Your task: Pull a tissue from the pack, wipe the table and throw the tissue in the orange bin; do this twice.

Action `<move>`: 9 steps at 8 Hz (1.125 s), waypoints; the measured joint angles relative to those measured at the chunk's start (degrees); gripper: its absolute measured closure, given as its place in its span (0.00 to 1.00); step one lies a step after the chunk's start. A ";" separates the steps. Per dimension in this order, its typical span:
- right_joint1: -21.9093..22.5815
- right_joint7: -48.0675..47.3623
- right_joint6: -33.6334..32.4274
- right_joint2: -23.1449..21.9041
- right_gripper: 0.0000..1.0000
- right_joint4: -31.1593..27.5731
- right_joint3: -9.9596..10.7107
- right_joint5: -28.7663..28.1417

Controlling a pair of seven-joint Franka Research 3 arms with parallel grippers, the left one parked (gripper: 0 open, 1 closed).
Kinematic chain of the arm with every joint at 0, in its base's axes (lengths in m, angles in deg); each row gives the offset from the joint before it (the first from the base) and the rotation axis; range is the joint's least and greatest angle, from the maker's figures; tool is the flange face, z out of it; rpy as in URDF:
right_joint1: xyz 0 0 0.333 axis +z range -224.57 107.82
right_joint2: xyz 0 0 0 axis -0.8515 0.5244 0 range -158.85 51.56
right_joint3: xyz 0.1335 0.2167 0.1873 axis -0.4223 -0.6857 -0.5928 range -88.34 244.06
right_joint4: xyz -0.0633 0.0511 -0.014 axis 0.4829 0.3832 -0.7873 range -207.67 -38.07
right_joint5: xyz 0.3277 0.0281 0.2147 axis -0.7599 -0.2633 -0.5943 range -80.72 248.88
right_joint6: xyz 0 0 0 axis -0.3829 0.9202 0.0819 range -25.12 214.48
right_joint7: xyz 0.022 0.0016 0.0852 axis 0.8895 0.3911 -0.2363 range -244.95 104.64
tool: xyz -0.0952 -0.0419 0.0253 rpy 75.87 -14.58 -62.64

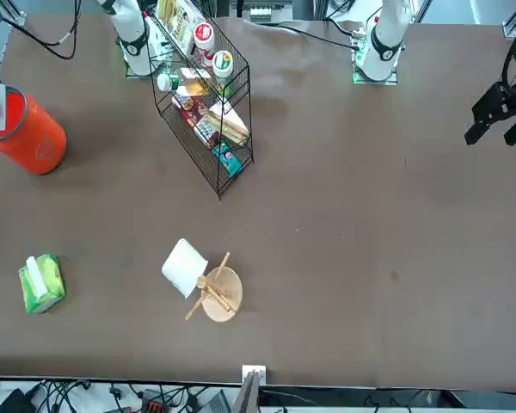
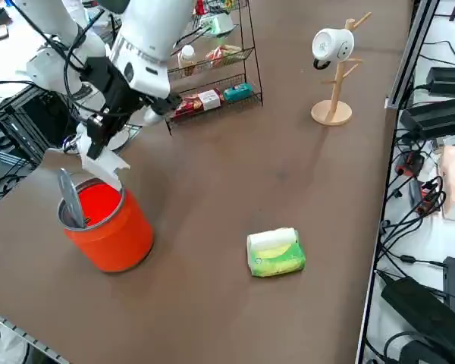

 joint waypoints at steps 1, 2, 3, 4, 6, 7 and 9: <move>-0.80 0.04 0.98 1.38 0.98 -0.05 -0.02 0.23; -1.46 0.08 2.09 2.56 0.98 -0.25 -0.02 0.34; -1.97 0.09 3.32 3.47 0.98 -0.92 -0.03 0.38; -2.54 0.09 4.74 4.15 0.98 -2.24 -0.03 0.39; -3.65 0.08 7.96 4.67 0.95 -5.35 -0.03 0.40; -3.81 0.06 8.37 4.71 0.85 -5.87 -0.03 0.40; -3.81 0.04 8.50 4.68 0.48 -5.90 -0.19 0.38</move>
